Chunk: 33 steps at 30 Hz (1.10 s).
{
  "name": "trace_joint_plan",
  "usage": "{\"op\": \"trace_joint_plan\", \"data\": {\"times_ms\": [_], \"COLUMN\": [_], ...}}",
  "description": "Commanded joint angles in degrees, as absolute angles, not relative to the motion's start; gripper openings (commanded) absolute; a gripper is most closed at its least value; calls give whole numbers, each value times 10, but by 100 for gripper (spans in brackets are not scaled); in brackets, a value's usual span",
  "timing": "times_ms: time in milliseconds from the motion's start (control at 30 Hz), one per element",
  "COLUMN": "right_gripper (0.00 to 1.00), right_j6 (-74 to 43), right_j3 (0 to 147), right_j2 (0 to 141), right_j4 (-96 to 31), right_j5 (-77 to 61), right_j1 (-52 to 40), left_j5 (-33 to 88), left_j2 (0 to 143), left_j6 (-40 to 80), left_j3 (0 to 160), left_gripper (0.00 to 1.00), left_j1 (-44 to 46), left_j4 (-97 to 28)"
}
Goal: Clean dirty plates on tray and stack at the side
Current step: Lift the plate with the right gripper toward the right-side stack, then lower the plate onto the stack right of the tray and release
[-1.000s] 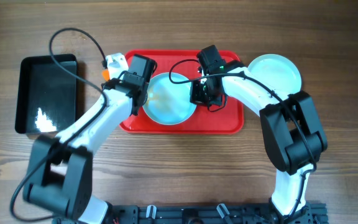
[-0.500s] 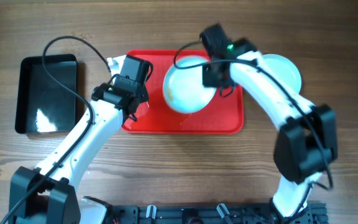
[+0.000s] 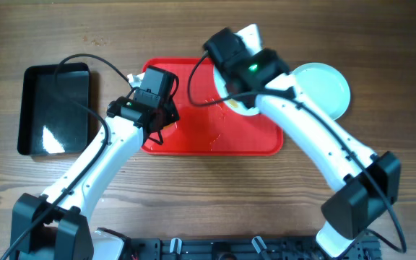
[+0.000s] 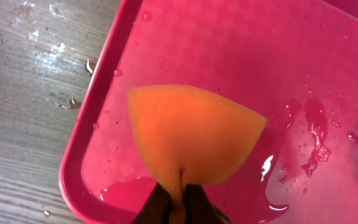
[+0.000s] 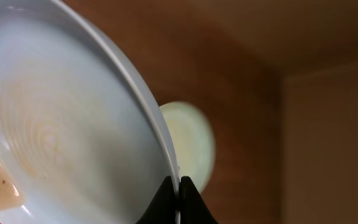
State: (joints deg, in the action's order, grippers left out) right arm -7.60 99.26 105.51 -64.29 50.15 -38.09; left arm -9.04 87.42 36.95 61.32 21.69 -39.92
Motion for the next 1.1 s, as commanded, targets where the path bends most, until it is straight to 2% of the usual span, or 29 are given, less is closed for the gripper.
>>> {"op": "trace_joint_plan", "data": {"times_ms": [0, 333, 467, 600, 733, 833, 933, 1000, 1033, 1067], "right_gripper": [4, 4, 4, 4, 4, 4, 4, 5, 4, 4], "right_j6": [-28, 22, 7, 0, -54, 3, -105, -48, -28, -76], "right_j3": [996, 996, 996, 996, 996, 994, 993, 989, 989, 989], "right_j2": [1055, 1055, 1055, 1055, 1055, 1055, 1055, 1055, 1055, 1055], "right_j4": [-630, -636, -656, -655, -652, -652, -660, -651, -655, -669], "right_j5": [700, 709, 711, 630, 641, 534, 557, 437, 433, 482], "right_j1": [-427, -463, -463, -463, -463, -461, -457, -453, -451, -447], "left_j5": [-84, -83, -84, -84, -84, -84, -84, -84, -84, -84], "left_j2": [871, 871, 871, 871, 871, 871, 871, 871, 871, 871], "left_j6": [400, 473, 472, 472, 472, 472, 472, 472, 472, 472], "left_j3": [606, 606, 606, 605, 605, 605, 605, 605, 605, 605], "left_gripper": [4, 4, 4, 4, 4, 4, 4, 4, 4, 4], "left_j1": [218, 218, 220, 220, 220, 220, 220, 220, 220, 220], "left_j4": [-402, -436, -436, -436, -436, -436, -436, -436, -436, -436]}}
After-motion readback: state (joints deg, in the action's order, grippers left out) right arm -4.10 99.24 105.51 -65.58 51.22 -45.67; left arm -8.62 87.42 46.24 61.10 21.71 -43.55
